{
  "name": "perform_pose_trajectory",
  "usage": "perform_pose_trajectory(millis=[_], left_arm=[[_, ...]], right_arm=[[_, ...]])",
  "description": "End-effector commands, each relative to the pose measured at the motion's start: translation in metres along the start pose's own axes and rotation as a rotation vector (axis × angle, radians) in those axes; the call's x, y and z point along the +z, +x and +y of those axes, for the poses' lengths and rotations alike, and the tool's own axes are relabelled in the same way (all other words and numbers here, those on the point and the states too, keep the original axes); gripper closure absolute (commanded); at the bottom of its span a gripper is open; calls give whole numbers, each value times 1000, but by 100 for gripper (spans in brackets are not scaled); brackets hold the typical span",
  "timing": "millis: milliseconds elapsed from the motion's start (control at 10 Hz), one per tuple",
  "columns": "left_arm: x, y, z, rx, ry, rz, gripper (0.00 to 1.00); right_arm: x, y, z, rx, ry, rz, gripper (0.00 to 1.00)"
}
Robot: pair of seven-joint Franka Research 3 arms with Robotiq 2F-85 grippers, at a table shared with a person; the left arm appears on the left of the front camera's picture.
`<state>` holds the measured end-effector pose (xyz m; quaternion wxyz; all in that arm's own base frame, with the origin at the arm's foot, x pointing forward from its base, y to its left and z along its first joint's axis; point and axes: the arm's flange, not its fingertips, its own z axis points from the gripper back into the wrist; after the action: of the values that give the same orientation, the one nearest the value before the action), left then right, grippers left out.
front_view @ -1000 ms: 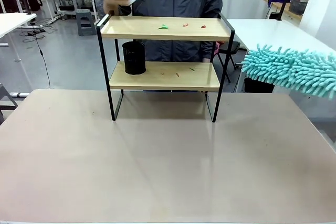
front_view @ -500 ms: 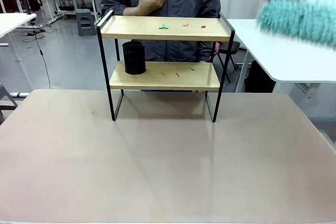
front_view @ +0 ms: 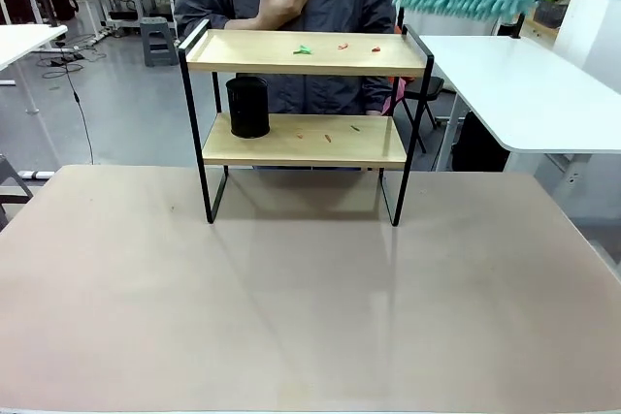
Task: Clean the shelf.
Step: Clean the specific tier of the Shelf with the Duster once objects are removed.
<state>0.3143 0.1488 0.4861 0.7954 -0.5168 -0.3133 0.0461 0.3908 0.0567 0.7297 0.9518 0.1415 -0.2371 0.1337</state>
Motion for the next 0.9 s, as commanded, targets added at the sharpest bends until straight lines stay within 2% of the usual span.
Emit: perform_pose_trajectory(millis=[0, 100, 200, 300, 500, 800], left_arm=[[-1, 0, -1, -19, -20, -16, 0], [-1, 0, -1, -19, -20, -16, 0], [-1, 0, -1, -19, -20, -16, 0], [-1, 0, -1, -19, -20, -16, 0], [-1, 0, -1, -19, -20, -16, 0], [-1, 0, -1, -19, -20, -16, 0]], right_arm=[[24, -9, -4, -7, 26, -23, 88], [0, 0, 0, 0, 0, 0, 88], [-1, -4, -1, -18, 8, 23, 88], [-3, 1, 11, -24, -51, -23, 88], [-9, 22, 33, -62, -51, -117, 88], [-35, 27, 52, -118, -103, -82, 88]])
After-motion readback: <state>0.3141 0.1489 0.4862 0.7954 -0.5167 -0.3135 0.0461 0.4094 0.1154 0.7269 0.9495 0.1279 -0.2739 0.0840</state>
